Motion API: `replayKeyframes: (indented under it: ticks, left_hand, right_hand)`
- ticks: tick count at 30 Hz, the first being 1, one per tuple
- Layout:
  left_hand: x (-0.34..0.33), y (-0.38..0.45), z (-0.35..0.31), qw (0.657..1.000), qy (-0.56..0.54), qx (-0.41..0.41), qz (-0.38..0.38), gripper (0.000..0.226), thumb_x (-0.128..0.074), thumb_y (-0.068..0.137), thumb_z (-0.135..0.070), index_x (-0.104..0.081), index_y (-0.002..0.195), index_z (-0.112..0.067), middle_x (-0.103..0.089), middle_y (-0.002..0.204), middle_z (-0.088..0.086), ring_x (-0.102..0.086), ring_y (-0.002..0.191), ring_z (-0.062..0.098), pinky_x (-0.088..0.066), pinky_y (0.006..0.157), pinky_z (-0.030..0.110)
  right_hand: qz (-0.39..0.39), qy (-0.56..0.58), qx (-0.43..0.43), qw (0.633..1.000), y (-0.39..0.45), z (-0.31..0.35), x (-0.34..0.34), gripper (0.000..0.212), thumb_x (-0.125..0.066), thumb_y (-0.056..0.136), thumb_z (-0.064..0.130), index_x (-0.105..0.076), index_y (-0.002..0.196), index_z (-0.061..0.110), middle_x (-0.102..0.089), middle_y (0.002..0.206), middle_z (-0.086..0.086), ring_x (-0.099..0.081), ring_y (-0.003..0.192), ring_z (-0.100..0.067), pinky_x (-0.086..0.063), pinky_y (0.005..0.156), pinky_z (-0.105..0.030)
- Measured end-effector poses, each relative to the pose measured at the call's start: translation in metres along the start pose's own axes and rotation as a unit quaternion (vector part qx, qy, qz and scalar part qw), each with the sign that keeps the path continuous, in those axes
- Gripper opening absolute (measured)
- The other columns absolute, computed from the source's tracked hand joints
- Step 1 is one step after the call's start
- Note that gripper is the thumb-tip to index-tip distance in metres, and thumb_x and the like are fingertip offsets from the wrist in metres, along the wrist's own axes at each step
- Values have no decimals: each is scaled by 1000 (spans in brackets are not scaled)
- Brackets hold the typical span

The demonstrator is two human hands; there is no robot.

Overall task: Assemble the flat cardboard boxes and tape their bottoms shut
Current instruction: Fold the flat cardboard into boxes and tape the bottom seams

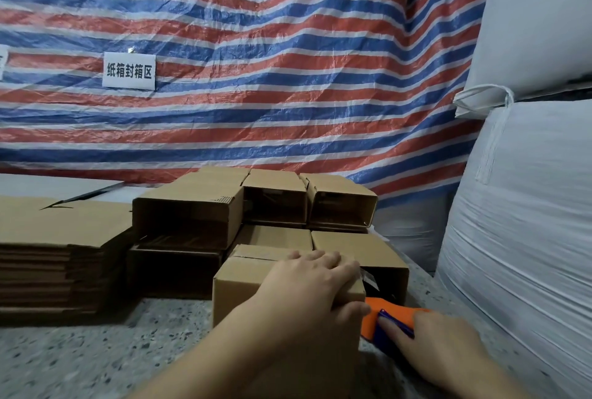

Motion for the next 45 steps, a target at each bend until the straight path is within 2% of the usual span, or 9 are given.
replayKeyframes:
  ticks: [4, 9, 12, 16, 20, 29, 36, 41, 45]
  left_hand:
    - [0, 1, -1, 1000, 11, 5, 7, 64, -31, 93, -69, -29, 147, -34, -41, 151, -1, -35, 139, 20, -27, 113, 42]
    - [0, 1, 0, 1000, 13, 4, -5, 62, -33, 94, -68, -31, 146, -34, -43, 150, -1, -37, 139, 20, -28, 112, 42]
    - [-1, 0, -1, 1000, 17, 1, -15, 61, -32, 94, -68, -32, 145, -34, -45, 148, -1, -39, 137, 20, -31, 110, 41]
    - [-2, -1, 0, 999, 8, -5, -31, 62, -33, 94, -67, -34, 145, -33, -47, 146, 0, -42, 136, 21, -33, 109, 42]
    - [-2, -1, 0, 999, 12, 0, -38, 62, -33, 94, -68, -34, 145, -33, -47, 147, 0, -42, 136, 21, -33, 109, 43]
    - [-1, -3, -2, 999, 21, -4, -42, 62, -33, 95, -67, -36, 145, -31, -48, 146, -1, -42, 136, 20, -33, 110, 41]
    - [-1, -2, -2, 999, 16, -5, -38, 62, -32, 95, -66, -34, 146, -32, -46, 147, -2, -42, 136, 19, -32, 110, 40]
    - [-1, -3, -3, 1000, 15, 7, -21, 67, -29, 94, -69, -30, 150, -31, -41, 152, -2, -35, 141, 18, -26, 115, 40]
    - [1, -1, -4, 1000, -6, 21, -8, 82, -14, 88, -75, -33, 149, -25, -44, 151, 1, -37, 141, 19, -26, 115, 40]
  right_hand:
    - [-97, 211, 8, 973, 0, 17, 38, 68, -13, 83, 79, -59, 84, 29, -64, 76, 7, -61, 72, -8, -52, 68, -32]
    - [215, 613, -132, 749, -7, 44, 48, 65, -39, 98, 64, -66, 97, 4, -71, 72, -10, -66, 56, -20, -50, 52, -30]
    - [223, 702, -149, 660, -9, 52, 43, 41, -52, 100, 48, -58, 82, 12, -53, 58, -4, -49, 44, -15, -38, 43, -25]
    - [183, 731, -160, 638, -9, 57, 37, 35, -52, 103, 33, -53, 72, 16, -42, 51, 0, -39, 41, -12, -32, 42, -24]
    - [216, 744, -155, 614, -11, 55, 35, 53, -36, 102, 56, -58, 90, 10, -48, 61, -5, -42, 49, -16, -31, 53, -31]
    - [180, 760, -111, 615, -13, 64, 37, 39, -53, 98, 39, -60, 67, 17, -46, 54, 0, -42, 44, -10, -35, 42, -23]
    - [131, 727, -115, 665, -22, 78, 31, 42, -56, 97, 49, -79, 95, 15, -71, 98, -25, -60, 93, -33, -43, 79, -44]
    - [38, 642, -116, 757, -22, 70, 33, 40, -52, 97, 51, -60, 118, 17, -65, 117, -5, -59, 103, -20, -52, 81, -35]
    - [-38, 576, 18, 816, -34, 75, 41, 49, -26, 99, 58, -32, 146, 46, -29, 139, 26, -28, 126, 3, -28, 101, -21]
Point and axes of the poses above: each hand's wrist, its own y-axis towards the middle knuckle, its own x-axis out of the back of the hand, z = x × y, the point moved 1 cm from there along y, towards the middle knuckle
